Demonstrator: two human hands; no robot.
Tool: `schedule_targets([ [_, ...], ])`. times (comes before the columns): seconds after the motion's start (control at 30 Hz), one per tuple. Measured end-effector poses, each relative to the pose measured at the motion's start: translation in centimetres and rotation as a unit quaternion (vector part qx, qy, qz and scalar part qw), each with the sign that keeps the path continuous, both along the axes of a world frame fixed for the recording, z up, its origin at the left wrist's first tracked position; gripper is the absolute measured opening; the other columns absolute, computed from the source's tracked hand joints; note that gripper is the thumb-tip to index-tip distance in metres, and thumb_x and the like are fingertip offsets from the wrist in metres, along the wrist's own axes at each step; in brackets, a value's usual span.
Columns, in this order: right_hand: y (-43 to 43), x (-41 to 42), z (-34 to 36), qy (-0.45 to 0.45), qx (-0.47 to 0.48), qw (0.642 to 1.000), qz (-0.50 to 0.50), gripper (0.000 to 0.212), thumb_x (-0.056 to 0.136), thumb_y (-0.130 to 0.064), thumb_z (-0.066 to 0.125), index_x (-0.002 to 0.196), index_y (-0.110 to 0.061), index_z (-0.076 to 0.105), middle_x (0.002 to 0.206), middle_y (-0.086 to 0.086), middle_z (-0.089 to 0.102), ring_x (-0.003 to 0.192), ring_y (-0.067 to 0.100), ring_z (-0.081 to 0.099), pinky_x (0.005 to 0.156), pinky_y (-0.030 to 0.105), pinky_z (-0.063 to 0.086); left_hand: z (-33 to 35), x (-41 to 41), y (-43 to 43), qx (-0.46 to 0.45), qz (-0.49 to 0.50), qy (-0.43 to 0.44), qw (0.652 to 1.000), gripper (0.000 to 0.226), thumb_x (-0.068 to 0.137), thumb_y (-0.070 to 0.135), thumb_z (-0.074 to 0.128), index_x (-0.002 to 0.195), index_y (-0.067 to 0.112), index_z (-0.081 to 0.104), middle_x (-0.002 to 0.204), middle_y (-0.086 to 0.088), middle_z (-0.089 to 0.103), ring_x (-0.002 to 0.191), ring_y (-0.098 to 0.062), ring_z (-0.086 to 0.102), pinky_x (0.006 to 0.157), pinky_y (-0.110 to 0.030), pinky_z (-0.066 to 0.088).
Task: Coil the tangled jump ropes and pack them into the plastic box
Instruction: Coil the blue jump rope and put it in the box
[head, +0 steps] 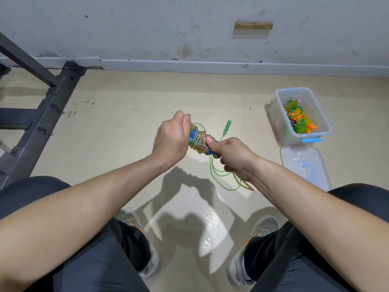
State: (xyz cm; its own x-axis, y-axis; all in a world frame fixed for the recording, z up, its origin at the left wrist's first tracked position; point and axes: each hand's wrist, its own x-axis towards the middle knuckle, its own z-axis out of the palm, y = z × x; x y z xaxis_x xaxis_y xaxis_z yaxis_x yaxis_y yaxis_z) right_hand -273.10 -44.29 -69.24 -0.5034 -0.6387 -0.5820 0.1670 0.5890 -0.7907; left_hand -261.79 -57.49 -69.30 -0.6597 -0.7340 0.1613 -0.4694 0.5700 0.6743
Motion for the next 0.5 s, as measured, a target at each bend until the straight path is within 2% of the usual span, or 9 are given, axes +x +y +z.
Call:
schedule_targets([
  [0.07, -0.1, -0.1, -0.1, 0.013, -0.011, 1.000, -0.001, 0.047, 0.094, -0.051, 0.062, 0.070, -0.012, 0.054, 0.070, 0.005, 0.045, 0.061, 0.019, 0.023, 0.053, 0.030, 0.019, 0.1, 0.0, 0.0, 0.059, 0.016, 0.004, 0.998, 0.041, 0.106, 0.036, 0.041, 0.073, 0.012, 0.037, 0.061, -0.006, 0.044, 0.060, -0.028, 0.042, 0.057, -0.037, 0.033],
  [0.13, -0.1, -0.4, 0.1, 0.041, -0.011, 0.999, 0.009, 0.045, 0.094, -0.052, 0.062, 0.076, -0.012, 0.054, 0.076, 0.008, 0.037, 0.060, 0.018, 0.021, 0.055, 0.031, 0.017, 0.7, 0.0, 0.0, 0.162, 0.035, 0.004, 0.986, 0.044, 0.099, 0.042, 0.055, 0.076, 0.006, 0.046, 0.066, -0.013, 0.054, 0.055, -0.028, 0.052, 0.055, -0.038, 0.045],
  [0.2, 0.1, -0.9, 0.7, 0.090, -0.007, 0.995, 0.049, 0.045, 0.097, -0.048, 0.060, 0.073, -0.011, 0.051, 0.057, 0.000, 0.034, 0.049, 0.013, 0.024, 0.052, 0.027, 0.018, 1.6, 0.0, -0.2, 0.290, 0.040, -0.014, 0.956, 0.042, 0.091, 0.045, 0.066, 0.081, 0.008, 0.051, 0.068, -0.013, 0.060, 0.046, -0.024, 0.055, 0.048, -0.032, 0.050],
  [0.27, 0.3, -1.1, 0.9, 0.133, -0.006, 0.986, 0.103, 0.046, 0.099, -0.044, 0.059, 0.072, -0.007, 0.057, 0.047, -0.011, 0.025, 0.042, 0.009, 0.022, 0.050, 0.027, 0.019, 2.0, 0.3, -0.7, 0.352, -0.004, -0.072, 0.933, 0.039, 0.088, 0.051, 0.069, 0.091, 0.014, 0.055, 0.070, -0.008, 0.061, 0.045, -0.022, 0.053, 0.047, -0.029, 0.048],
  [0.3, 0.3, -1.1, 0.9, 0.150, -0.008, 0.981, 0.125, 0.047, 0.099, -0.043, 0.059, 0.075, -0.002, 0.059, 0.051, -0.009, 0.025, 0.046, 0.011, 0.021, 0.052, 0.031, 0.018, 2.0, 0.4, -0.9, 0.356, -0.045, -0.099, 0.928, 0.038, 0.087, 0.055, 0.069, 0.094, 0.019, 0.061, 0.071, -0.006, 0.060, 0.047, -0.021, 0.053, 0.048, -0.028, 0.047],
  [0.37, 0.4, -1.0, 0.7, 0.174, -0.011, 0.974, 0.147, 0.049, 0.097, -0.041, 0.061, 0.080, 0.005, 0.060, 0.061, -0.003, 0.027, 0.056, 0.016, 0.023, 0.056, 0.033, 0.018, 1.7, 0.5, -1.0, 0.331, -0.137, -0.150, 0.921, 0.036, 0.085, 0.063, 0.066, 0.086, 0.027, 0.069, 0.071, 0.001, 0.058, 0.054, -0.020, 0.052, 0.051, -0.029, 0.046],
  [0.43, 0.5, -1.1, 0.5, 0.181, -0.009, 0.971, 0.153, 0.042, 0.094, -0.038, 0.064, 0.078, 0.001, 0.063, 0.064, 0.000, 0.032, 0.062, 0.018, 0.026, 0.059, 0.033, 0.023, 1.3, 0.5, -0.5, 0.307, -0.173, -0.192, 0.916, 0.046, 0.078, 0.073, 0.062, 0.082, 0.028, 0.068, 0.073, 0.005, 0.060, 0.057, -0.019, 0.056, 0.052, -0.028, 0.046],
  [0.5, 0.6, -0.9, 0.3, 0.179, -0.014, 0.971, 0.159, 0.034, 0.090, -0.036, 0.067, 0.074, -0.007, 0.068, 0.064, 0.000, 0.040, 0.064, 0.018, 0.032, 0.062, 0.033, 0.029, 1.0, 0.5, 0.1, 0.313, -0.172, -0.196, 0.913, 0.063, 0.078, 0.079, 0.055, 0.093, 0.019, 0.066, 0.084, 0.002, 0.066, 0.058, -0.018, 0.063, 0.048, -0.025, 0.042],
])
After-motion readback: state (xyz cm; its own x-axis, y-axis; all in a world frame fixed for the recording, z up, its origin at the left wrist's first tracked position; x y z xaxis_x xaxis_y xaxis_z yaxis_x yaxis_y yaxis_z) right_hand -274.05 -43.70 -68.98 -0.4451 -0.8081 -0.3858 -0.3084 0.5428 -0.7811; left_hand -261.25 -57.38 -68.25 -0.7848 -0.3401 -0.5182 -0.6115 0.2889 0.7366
